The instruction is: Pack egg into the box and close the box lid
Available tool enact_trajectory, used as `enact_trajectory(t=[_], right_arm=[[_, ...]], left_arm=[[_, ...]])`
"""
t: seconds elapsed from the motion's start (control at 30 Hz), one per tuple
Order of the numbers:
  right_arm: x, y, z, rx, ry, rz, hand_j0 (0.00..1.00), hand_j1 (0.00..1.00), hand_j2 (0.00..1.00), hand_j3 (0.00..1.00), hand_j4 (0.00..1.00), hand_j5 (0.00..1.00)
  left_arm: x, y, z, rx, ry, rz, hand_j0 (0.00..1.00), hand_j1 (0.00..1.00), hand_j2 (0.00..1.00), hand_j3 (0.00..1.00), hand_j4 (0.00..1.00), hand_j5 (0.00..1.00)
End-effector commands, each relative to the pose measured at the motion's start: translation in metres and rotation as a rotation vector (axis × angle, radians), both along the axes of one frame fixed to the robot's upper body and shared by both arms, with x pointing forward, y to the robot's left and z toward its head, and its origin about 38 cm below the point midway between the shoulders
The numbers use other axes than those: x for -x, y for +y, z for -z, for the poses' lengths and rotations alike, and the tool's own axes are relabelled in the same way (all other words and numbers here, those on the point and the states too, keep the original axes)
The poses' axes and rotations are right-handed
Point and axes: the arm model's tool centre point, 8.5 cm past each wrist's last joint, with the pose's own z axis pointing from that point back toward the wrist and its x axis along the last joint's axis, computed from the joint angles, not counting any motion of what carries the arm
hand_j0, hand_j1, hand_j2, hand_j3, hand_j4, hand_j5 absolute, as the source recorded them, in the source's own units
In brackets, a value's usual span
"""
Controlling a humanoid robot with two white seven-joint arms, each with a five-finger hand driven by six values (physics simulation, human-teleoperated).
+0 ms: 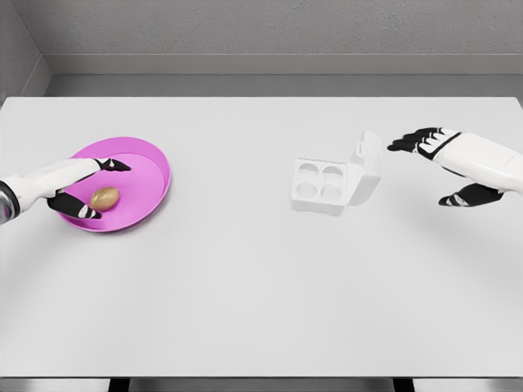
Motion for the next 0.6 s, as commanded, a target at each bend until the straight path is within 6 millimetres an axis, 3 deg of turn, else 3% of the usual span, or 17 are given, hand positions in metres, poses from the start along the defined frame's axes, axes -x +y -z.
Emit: enact_trajectory(t=[0.0,0.57], right_arm=[[0.000,0.000,-0.001,-0.004,0.000,0.001,1.00,1.00,1.00,1.00,1.00,1.00],[0.000,-0.001,0.001,-0.003,0.006,0.004,1.00,1.00,1.00,1.00,1.00,1.00]], left_arm=[[-0.001,-0.001,0.002,-0.015,-0.005,-0.001,0.87,0.87,0.87,0.87,0.87,0.87],[-0.003,-0.002,0.011,-0.064,-0.007,-0.012,0.82,0.82,0.82,0.82,0.82,0.82]])
